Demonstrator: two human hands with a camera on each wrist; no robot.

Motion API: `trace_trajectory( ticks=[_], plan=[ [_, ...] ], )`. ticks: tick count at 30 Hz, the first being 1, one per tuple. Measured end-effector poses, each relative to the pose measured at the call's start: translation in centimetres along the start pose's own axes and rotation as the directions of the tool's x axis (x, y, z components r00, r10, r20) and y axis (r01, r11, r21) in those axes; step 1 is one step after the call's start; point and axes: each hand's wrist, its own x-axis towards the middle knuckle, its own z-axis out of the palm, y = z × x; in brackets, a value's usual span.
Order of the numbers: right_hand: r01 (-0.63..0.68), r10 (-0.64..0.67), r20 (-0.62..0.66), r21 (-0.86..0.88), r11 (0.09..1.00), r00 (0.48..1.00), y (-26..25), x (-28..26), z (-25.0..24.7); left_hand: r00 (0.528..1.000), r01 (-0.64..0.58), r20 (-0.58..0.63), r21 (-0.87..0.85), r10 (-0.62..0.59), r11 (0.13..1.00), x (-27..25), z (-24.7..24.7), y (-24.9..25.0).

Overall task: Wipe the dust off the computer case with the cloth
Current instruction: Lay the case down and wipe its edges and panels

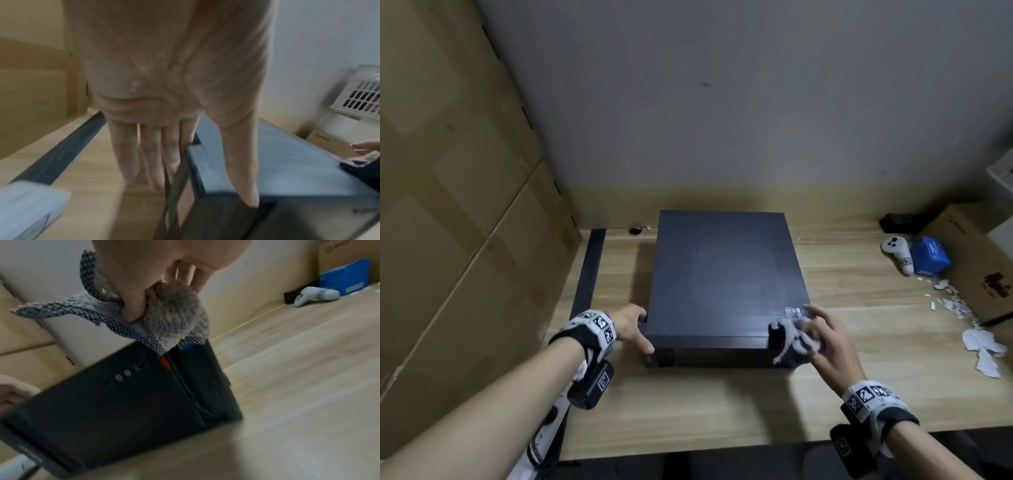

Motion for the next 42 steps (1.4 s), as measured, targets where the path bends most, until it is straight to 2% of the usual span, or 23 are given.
trace_trajectory(
  ticks=[1,3,6,9,15,17,19,20,22,25,29,34,37,38,40,42],
  plan=[
    [0.007,-0.007,0.010,0.014,1.000,1.000,-0.7,1.3,-0.1,0.999,-0.009,0.032,0.000,0.009,1.000,0.3,-0.8,0.5],
    [0.004,-0.004,0.069,0.001,1.000,0.998,-2.5,4.6,0.3,1.000,0.009,0.017,-0.035,-0.009,0.999,1.0,-2.2,1.7],
    [-0.095,0.108,0.124,-0.104,0.990,0.986,-5.0,9.8,2.3,0.986,0.056,-0.152,-0.107,-0.071,0.993,2.1,-4.0,3.0],
    [-0.241,0.249,0.072,-0.108,0.964,0.966,-7.1,14.3,4.2,0.959,0.055,-0.262,-0.202,-0.108,0.978,3.5,-4.9,3.3],
    [-0.229,0.228,-0.024,-0.131,0.965,0.973,-10.5,22.5,5.7,0.951,0.034,-0.285,-0.282,-0.118,0.959,5.6,-5.4,3.5],
    [-0.191,0.200,0.042,-0.167,0.967,0.979,-10.6,24.9,6.8,0.951,0.028,-0.286,-0.297,-0.117,0.954,6.0,-5.4,3.2],
    [-0.122,0.160,0.218,-0.180,0.976,0.963,-10.1,26.2,8.8,0.952,0.025,-0.283,-0.316,-0.120,0.948,6.4,-5.2,2.9],
    [-0.065,0.130,0.324,-0.205,0.977,0.937,-10.0,26.3,9.7,0.953,0.026,-0.277,-0.328,-0.123,0.944,6.3,-5.1,2.7],
    [0.038,0.083,0.446,-0.257,0.966,0.891,-9.7,25.8,11.3,0.960,0.030,-0.248,-0.363,-0.127,0.931,6.1,-4.7,2.2],
    [0.146,-0.027,0.468,-0.220,0.965,0.883,-10.4,23.5,11.4,0.969,0.023,-0.218,-0.392,-0.118,0.920,6.1,-3.9,1.4],
    [0.241,-0.137,0.558,-0.117,0.963,0.819,-12.6,18.3,10.5,0.962,0.008,-0.244,-0.420,-0.122,0.907,5.2,-2.3,1.2],
    [0.237,-0.237,0.645,0.089,0.967,0.726,-14.6,10.5,8.8,0.948,0.000,-0.273,-0.516,-0.165,0.857,3.3,0.2,1.2],
    [0.196,-0.218,0.739,0.118,0.973,0.637,-15.3,6.7,7.6,0.928,-0.024,-0.310,-0.603,-0.207,0.798,2.5,2.1,0.5],
    [0.154,-0.179,0.759,0.105,0.982,0.626,-15.2,5.7,7.1,0.921,-0.031,-0.323,-0.621,-0.220,0.783,2.1,2.7,0.4],
    [0.051,-0.084,0.757,0.067,0.996,0.648,-14.2,3.8,5.9,0.898,-0.053,-0.366,-0.642,-0.245,0.765,0.9,4.0,0.6],
    [-0.024,-0.011,0.674,0.043,0.999,0.739,-12.3,2.2,4.5,0.867,-0.074,-0.420,-0.639,-0.267,0.766,-0.5,5.2,1.0]
  ],
)
